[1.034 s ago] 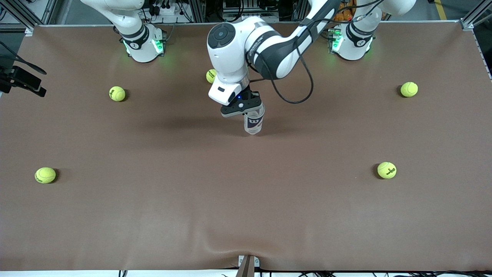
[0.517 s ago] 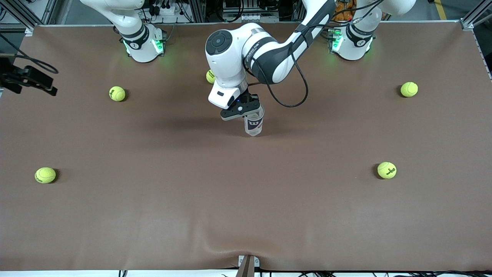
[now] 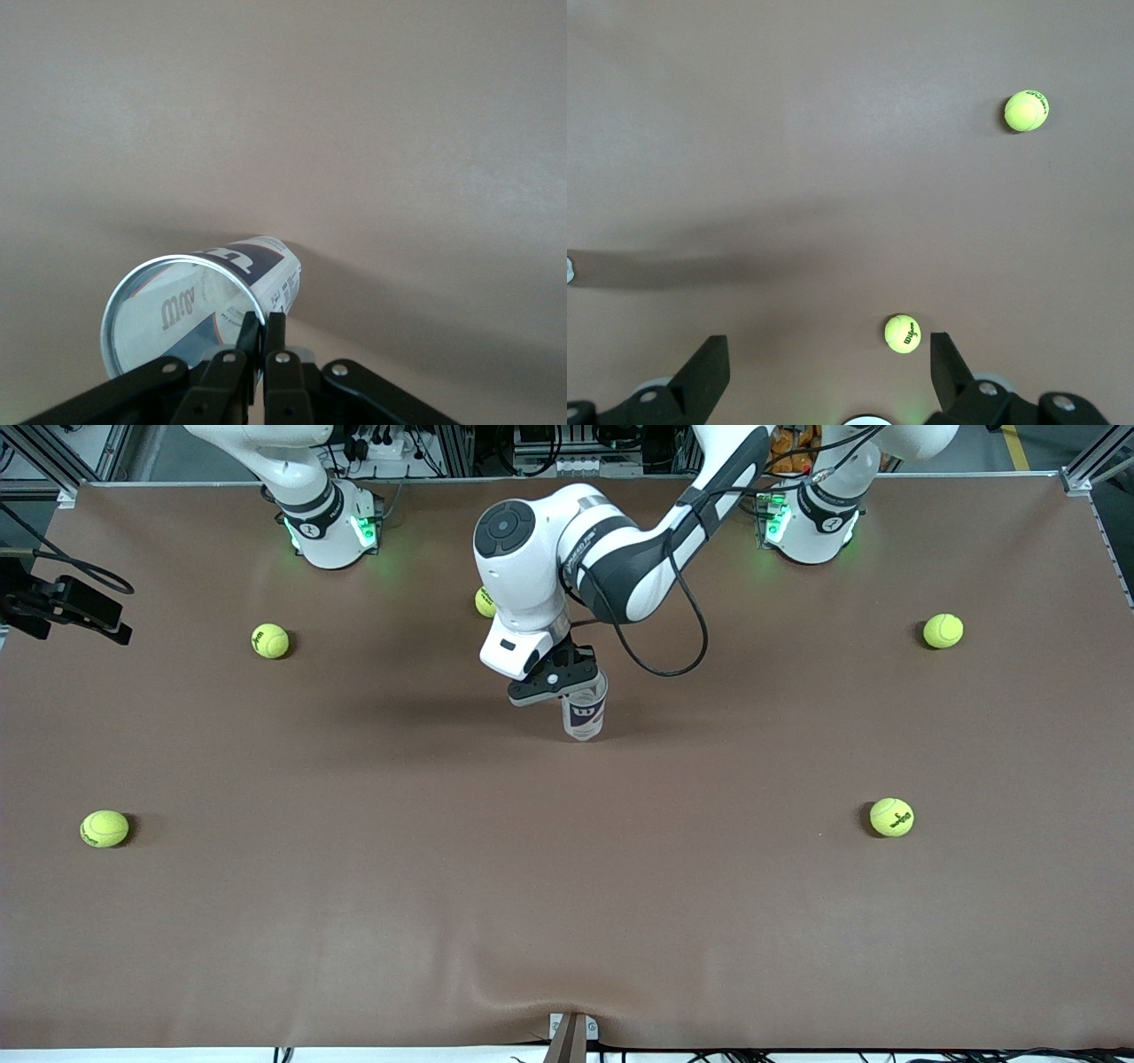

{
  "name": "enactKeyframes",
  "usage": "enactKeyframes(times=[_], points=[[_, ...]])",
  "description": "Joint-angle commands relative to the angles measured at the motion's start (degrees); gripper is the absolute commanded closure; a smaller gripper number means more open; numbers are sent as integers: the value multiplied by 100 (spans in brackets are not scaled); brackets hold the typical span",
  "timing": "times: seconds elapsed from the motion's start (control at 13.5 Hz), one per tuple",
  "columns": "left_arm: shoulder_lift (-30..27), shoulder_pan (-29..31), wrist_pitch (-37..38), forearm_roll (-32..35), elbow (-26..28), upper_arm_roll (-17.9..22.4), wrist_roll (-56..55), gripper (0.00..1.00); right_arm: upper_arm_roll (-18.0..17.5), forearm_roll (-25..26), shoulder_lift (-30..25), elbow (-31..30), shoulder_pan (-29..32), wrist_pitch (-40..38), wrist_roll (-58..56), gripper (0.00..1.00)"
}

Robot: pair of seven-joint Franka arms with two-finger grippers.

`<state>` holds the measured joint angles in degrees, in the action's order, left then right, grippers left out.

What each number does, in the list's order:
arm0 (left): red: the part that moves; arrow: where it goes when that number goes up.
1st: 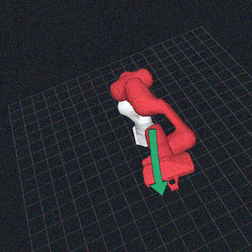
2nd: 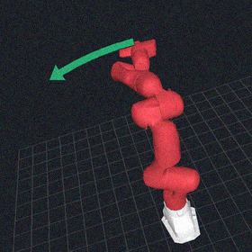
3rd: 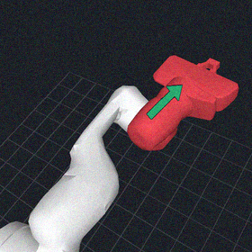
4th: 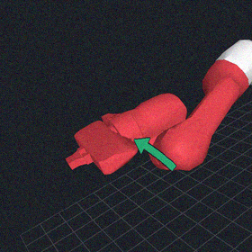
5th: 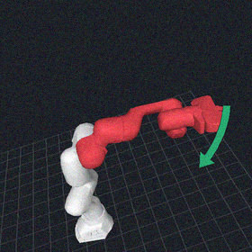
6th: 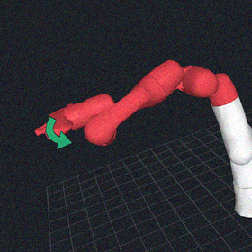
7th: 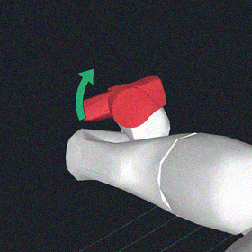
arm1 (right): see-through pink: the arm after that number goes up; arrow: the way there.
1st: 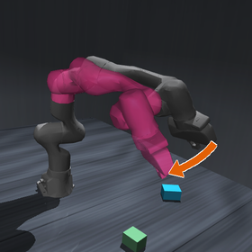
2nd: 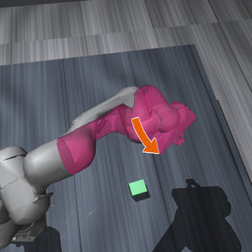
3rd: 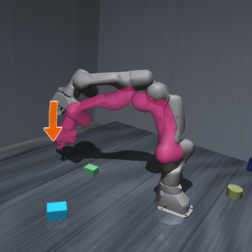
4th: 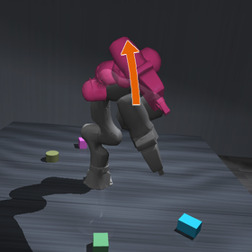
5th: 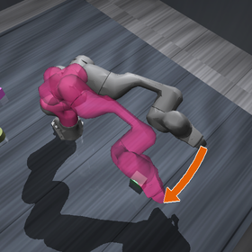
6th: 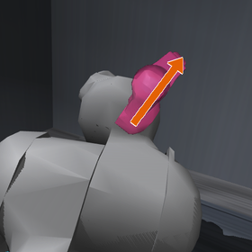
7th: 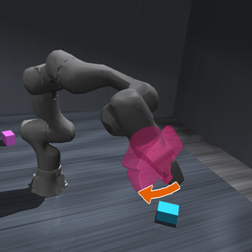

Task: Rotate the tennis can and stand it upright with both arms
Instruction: 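Lower the upright can onto the table with the left gripper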

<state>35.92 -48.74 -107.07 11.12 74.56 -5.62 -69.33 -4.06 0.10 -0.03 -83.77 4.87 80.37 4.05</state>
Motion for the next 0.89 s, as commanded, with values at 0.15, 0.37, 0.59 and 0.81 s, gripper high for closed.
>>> enactKeyframes(times=[0.15, 0.37, 0.59, 0.81], points=[[55, -48, -85, 163, -73, 26, -142, 55, -16, -89, -23, 36, 189, -39, 43, 0], [21, -40, -85, 163, -73, 26, -159, 34, -8, -89, -23, 54, 181, -39, 43, 0], [-181, -31, -51, 136, -73, 26, -142, 25, 211, -89, -32, 54, -12, -39, 43, 0], [-550, 92, -7, -4, -73, 8, -116, 0, 501, -89, -32, 54, -285, -39, 43, 0]])
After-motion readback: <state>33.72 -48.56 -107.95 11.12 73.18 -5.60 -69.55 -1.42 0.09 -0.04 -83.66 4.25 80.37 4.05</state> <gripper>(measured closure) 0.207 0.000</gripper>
